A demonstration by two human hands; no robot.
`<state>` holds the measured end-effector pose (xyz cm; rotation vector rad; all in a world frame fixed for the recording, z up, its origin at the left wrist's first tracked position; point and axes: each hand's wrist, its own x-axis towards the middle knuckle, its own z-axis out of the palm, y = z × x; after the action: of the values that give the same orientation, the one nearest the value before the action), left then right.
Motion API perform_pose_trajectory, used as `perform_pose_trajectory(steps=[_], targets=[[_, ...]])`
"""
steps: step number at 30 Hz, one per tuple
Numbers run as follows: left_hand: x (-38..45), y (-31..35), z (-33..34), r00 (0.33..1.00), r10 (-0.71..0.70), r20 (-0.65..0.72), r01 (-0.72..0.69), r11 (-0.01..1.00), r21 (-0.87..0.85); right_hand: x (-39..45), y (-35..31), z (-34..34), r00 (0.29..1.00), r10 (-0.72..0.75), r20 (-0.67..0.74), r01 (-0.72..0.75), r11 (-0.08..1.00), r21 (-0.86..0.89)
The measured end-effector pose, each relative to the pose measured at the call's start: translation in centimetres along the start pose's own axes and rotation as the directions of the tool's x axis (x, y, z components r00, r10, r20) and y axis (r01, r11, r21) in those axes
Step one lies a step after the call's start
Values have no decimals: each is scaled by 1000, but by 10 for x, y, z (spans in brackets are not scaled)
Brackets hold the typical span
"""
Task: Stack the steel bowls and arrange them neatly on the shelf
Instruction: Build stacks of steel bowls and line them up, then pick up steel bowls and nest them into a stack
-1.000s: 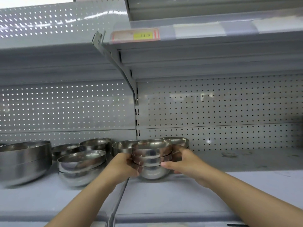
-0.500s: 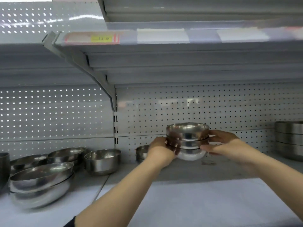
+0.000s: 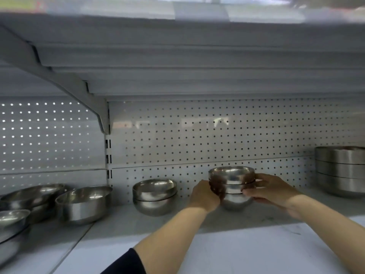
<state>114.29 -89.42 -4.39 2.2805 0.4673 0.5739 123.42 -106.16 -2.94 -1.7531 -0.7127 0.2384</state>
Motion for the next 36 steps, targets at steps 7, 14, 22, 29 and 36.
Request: perform_pose_trajectory(steps=[7, 14, 22, 29, 36], targets=[[-6, -5, 2, 998, 69, 1, -69, 994, 90, 9, 16, 10, 999, -6, -45, 5, 999, -33], [-24, 11, -25, 998, 64, -6, -60, 953, 296, -1, 2, 11, 980, -69, -185, 0, 938, -347], [-115, -29, -177, 957, 130, -258, 38, 828, 559, -41, -70, 53, 818, -482, -313, 340, 845, -413], [-211, -94, -267, 898, 221, -380, 46, 812, 582, -116, -134, 212, 801, -555, 224, 598, 760, -256], [-257, -164, -351, 873, 82, -480, 203, 835, 511, -127, -144, 339, 778, -442, 447, 581, 777, -243]])
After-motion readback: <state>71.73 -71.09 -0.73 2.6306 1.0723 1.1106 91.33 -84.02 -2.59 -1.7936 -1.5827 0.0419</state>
